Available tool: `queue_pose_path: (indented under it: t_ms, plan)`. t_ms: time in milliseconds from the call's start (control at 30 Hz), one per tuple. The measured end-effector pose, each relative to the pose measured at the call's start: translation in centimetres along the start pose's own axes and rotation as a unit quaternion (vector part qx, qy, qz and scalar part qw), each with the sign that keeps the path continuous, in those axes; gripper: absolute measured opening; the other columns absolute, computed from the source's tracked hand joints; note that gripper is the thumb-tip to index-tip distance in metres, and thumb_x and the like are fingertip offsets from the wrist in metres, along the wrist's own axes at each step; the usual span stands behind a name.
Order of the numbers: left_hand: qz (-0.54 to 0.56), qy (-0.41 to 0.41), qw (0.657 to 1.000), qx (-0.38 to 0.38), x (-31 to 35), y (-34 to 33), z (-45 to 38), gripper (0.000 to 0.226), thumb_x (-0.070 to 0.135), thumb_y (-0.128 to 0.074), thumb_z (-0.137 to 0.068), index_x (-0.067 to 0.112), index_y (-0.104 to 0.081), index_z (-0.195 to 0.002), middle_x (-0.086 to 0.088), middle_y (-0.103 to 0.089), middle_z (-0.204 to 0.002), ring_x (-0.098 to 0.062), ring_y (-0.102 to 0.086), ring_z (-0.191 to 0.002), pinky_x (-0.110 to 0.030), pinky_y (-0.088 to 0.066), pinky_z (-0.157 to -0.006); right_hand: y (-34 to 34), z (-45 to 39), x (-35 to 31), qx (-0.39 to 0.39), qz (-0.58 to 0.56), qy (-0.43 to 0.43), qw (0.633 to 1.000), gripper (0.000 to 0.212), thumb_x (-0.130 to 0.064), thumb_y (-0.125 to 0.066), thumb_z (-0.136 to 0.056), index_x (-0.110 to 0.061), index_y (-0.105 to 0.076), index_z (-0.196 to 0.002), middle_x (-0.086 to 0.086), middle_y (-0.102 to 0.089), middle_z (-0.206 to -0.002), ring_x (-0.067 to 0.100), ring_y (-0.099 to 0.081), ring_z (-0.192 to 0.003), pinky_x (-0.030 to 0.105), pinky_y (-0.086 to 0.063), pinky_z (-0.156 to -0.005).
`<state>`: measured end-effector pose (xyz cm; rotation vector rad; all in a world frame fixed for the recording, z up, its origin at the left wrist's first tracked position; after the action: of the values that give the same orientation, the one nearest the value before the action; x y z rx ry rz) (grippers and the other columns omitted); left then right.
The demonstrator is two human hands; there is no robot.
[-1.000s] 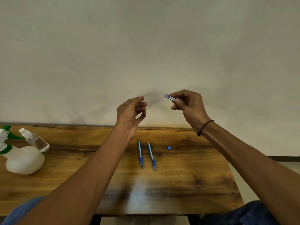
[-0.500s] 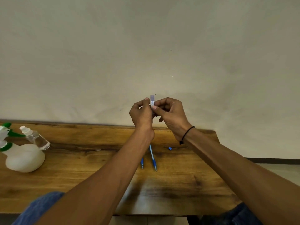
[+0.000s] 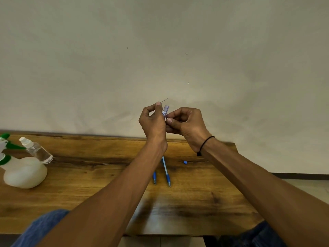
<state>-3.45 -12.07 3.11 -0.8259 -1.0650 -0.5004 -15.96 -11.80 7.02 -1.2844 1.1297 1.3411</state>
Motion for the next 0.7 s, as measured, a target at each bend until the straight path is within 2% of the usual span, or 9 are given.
queue_pose_path:
  t_ms: [67,133,267,367,433,567,700]
  plan:
    - [0.0,-0.005,1.0,-0.006,0.1,-0.1,-0.1,0.009,0.028,-0.07,-0.098,0.023,-0.07,-0.091,0.021,-0.069,-0.066,0.01,-0.06,-0.05,-0.015,-0.048,-0.049,0.8,-0.4,0.2,0.004,0.019,-0.004,1.0,0.012,0.014,-0.068,-0.089,0.014,-0.068,-0.101,0.023,-0.07,-0.082,0.024,-0.074,-0.067,0.035,-0.064,-0.069]
    - [-0.005,-0.011,1.0,-0.009,0.2,0.0,-0.1,0.008,0.027,-0.07,-0.099,0.023,-0.069,-0.092,0.028,-0.065,-0.058,0.007,-0.055,-0.044,-0.018,-0.047,-0.045,1.8,-0.9,0.6,0.017,0.059,-0.007,0.998,0.012,0.012,-0.069,-0.09,0.012,-0.068,-0.102,0.028,-0.069,-0.088,0.03,-0.073,-0.072,0.038,-0.065,-0.07]
    - [-0.003,-0.009,1.0,0.0,0.3,0.3,-0.1,0.009,0.026,-0.072,-0.097,0.026,-0.07,-0.088,0.021,-0.066,-0.06,-0.001,-0.058,-0.048,-0.021,-0.048,-0.046,3.1,-1.6,2.3,0.011,0.208,-0.002,0.978,0.011,0.008,-0.07,-0.09,0.001,-0.071,-0.099,0.018,-0.071,-0.086,0.028,-0.073,-0.076,0.033,-0.064,-0.065]
    - [-0.01,-0.008,1.0,-0.008,0.3,0.4,-0.1,0.012,0.027,-0.072,-0.097,0.029,-0.069,-0.086,0.022,-0.063,-0.055,-0.005,-0.055,-0.053,-0.023,-0.048,-0.049,3.5,-2.1,4.0,-0.03,0.347,0.013,0.937,0.011,0.004,-0.07,-0.091,-0.006,-0.07,-0.096,0.01,-0.07,-0.086,0.023,-0.071,-0.073,0.034,-0.064,-0.065]
    - [-0.017,-0.008,1.0,-0.014,0.1,0.4,-0.1,0.013,0.026,-0.072,-0.097,0.029,-0.069,-0.085,0.017,-0.062,-0.055,-0.006,-0.053,-0.054,-0.023,-0.046,-0.049,3.6,-2.5,5.5,-0.071,0.428,0.01,0.901,0.011,0.002,-0.071,-0.09,-0.007,-0.07,-0.096,0.01,-0.071,-0.089,0.022,-0.07,-0.076,0.038,-0.064,-0.07]
    - [-0.025,-0.009,1.0,-0.014,-0.3,0.6,-0.1,0.014,0.024,-0.072,-0.098,0.026,-0.069,-0.084,0.008,-0.056,-0.062,-0.009,-0.048,-0.054,-0.025,-0.043,-0.05,4.0,-3.0,9.1,-0.131,0.519,-0.027,0.844,0.014,-0.002,-0.077,-0.086,-0.011,-0.07,-0.095,0.011,-0.07,-0.101,0.024,-0.067,-0.088,0.043,-0.06,-0.083]
    - [-0.032,-0.009,0.999,-0.016,-0.5,0.6,-0.1,0.015,0.023,-0.072,-0.098,0.026,-0.068,-0.083,0.006,-0.055,-0.065,-0.012,-0.049,-0.057,-0.028,-0.044,-0.055,4.2,-3.1,12.3,-0.171,0.58,-0.072,0.793,0.026,-0.009,-0.082,-0.08,-0.023,-0.06,-0.087,0.006,-0.067,-0.102,0.027,-0.066,-0.091,0.043,-0.059,-0.079]
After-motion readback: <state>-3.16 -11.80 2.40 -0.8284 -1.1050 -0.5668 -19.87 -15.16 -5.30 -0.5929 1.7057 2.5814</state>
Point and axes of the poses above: each hand's wrist, its own z-axis away from the middle knuckle, its own y-axis out of the back of the hand, x = y × z, the point moved 6 cm from there along -z, towards the middle knuckle
